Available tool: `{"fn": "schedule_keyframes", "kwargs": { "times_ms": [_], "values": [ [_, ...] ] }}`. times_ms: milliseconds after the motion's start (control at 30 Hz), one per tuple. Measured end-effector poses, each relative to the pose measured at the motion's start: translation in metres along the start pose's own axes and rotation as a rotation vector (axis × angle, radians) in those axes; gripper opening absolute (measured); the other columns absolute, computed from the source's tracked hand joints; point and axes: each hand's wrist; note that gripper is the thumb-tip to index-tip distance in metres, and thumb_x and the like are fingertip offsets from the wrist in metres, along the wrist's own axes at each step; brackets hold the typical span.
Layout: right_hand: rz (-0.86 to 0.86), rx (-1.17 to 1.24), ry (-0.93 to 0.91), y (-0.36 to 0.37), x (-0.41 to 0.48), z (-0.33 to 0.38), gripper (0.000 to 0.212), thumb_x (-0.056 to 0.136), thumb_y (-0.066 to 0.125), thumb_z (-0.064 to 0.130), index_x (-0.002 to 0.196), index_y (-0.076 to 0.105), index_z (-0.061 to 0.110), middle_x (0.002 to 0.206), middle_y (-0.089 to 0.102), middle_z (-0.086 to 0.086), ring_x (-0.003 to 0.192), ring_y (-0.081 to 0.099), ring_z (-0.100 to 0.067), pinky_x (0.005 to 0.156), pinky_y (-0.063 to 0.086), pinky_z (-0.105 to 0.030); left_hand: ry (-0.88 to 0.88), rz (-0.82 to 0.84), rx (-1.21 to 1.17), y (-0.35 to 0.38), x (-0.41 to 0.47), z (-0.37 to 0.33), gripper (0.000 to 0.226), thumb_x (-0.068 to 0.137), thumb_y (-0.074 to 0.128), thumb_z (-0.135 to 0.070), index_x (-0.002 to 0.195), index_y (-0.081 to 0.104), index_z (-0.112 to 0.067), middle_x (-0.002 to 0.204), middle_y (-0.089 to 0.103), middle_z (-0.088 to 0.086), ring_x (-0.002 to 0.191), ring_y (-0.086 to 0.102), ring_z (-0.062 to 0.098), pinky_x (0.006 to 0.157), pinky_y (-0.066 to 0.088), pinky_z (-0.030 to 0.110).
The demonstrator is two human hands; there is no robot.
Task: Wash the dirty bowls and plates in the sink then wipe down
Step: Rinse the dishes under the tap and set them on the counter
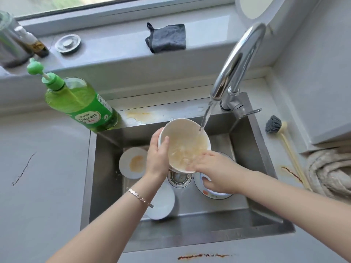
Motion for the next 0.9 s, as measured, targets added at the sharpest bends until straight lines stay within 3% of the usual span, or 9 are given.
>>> {"fn": "schedule_keyframes", "kwargs": {
  "times_ms": [67,200,300,433,500,633,700,800,900],
  "values": [
    [-0.045,0.051,0.038,0.002,-0.007,-0.006,0.054,0.071,0.052,0.003,0.122,0.060,0.018,0.128,0.059,0.001,0.121,0.054,-0.019,0.105,0.039,-0.038,-0.069,-0.011,0.090,-0.010,0.006,-0.004,0.041,0.092,0.043,-0.006,0.121,0.046,-0.035,0.108,0.055,-0.004,0.096,0.054,0.021,0.065,0.055,0.025],
    [-0.122,0.228,0.218,0.008,-0.021,-0.009,0.048,0.092,0.045,0.007,0.137,0.043,0.023,0.147,0.036,0.009,0.140,0.023,-0.005,0.107,0.007,-0.009,-0.200,0.009,0.221,-0.036,0.009,-0.020,0.070,0.080,0.028,0.008,0.132,0.036,-0.038,0.103,0.046,-0.001,0.062,0.057,0.023,0.049,0.058,0.042],
    [-0.166,0.351,0.287,0.014,-0.027,-0.008,0.043,0.091,0.046,0.005,0.131,0.050,0.020,0.141,0.044,0.007,0.137,0.028,-0.004,0.102,0.006,-0.001,-0.064,-0.025,0.429,-0.058,0.011,-0.028,0.083,0.076,0.030,0.013,0.141,0.027,-0.038,0.114,0.044,0.005,0.068,0.047,0.013,0.043,0.054,0.032],
    [-0.174,0.377,0.334,0.018,-0.029,-0.003,0.041,0.090,0.047,0.004,0.128,0.054,0.019,0.137,0.048,0.008,0.135,0.031,-0.004,0.101,0.007,-0.001,0.192,-0.095,0.734,-0.079,0.006,-0.031,0.085,0.077,0.034,0.013,0.143,0.025,-0.040,0.115,0.037,0.010,0.092,0.043,0.024,0.079,0.037,0.028],
    [-0.166,0.380,0.336,0.018,-0.029,0.001,0.040,0.091,0.047,0.004,0.127,0.055,0.018,0.138,0.048,0.007,0.135,0.031,-0.004,0.099,0.006,0.002,0.287,-0.105,0.855,-0.083,0.003,-0.031,0.083,0.079,0.037,0.012,0.144,0.026,-0.039,0.117,0.034,0.012,0.107,0.040,0.032,0.086,0.036,0.034],
    [-0.158,0.353,0.301,0.016,-0.027,0.004,0.039,0.092,0.045,0.006,0.128,0.054,0.018,0.140,0.045,0.007,0.136,0.029,-0.004,0.095,0.002,0.006,0.519,-0.128,1.092,-0.081,-0.003,-0.029,0.087,0.077,0.048,0.014,0.137,0.024,-0.045,0.117,0.038,0.025,0.099,0.041,0.042,0.073,0.043,0.051],
    [-0.155,0.323,0.284,0.016,-0.026,0.006,0.040,0.093,0.044,0.006,0.130,0.053,0.018,0.142,0.043,0.007,0.137,0.027,-0.005,0.100,0.004,0.001,0.541,-0.135,1.091,-0.076,-0.006,-0.027,0.087,0.076,0.043,0.016,0.136,0.026,-0.045,0.114,0.040,0.025,0.095,0.042,0.042,0.071,0.040,0.048],
    [-0.185,0.245,0.234,0.016,-0.019,0.018,0.042,0.088,0.045,0.003,0.128,0.055,0.012,0.140,0.047,-0.003,0.135,0.036,-0.015,0.113,0.022,-0.023,0.290,-0.064,0.841,-0.064,-0.009,-0.028,0.076,0.082,0.036,0.006,0.142,0.029,-0.041,0.108,0.040,0.013,0.085,0.044,0.029,0.075,0.036,0.033],
    [-0.255,0.221,0.087,0.017,-0.006,0.032,0.055,0.071,0.050,-0.001,0.126,0.055,0.001,0.134,0.052,-0.016,0.124,0.051,-0.029,0.103,0.039,-0.041,0.116,-0.005,0.511,-0.045,-0.013,-0.027,0.051,0.092,0.043,-0.022,0.138,0.034,-0.041,0.116,0.051,0.005,0.086,0.050,0.020,0.070,0.046,0.028]
  ]
}}
Point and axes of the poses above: each hand's wrist, its own x-axis towards the middle knuckle, its own y-axis out of the palm, z = x × y
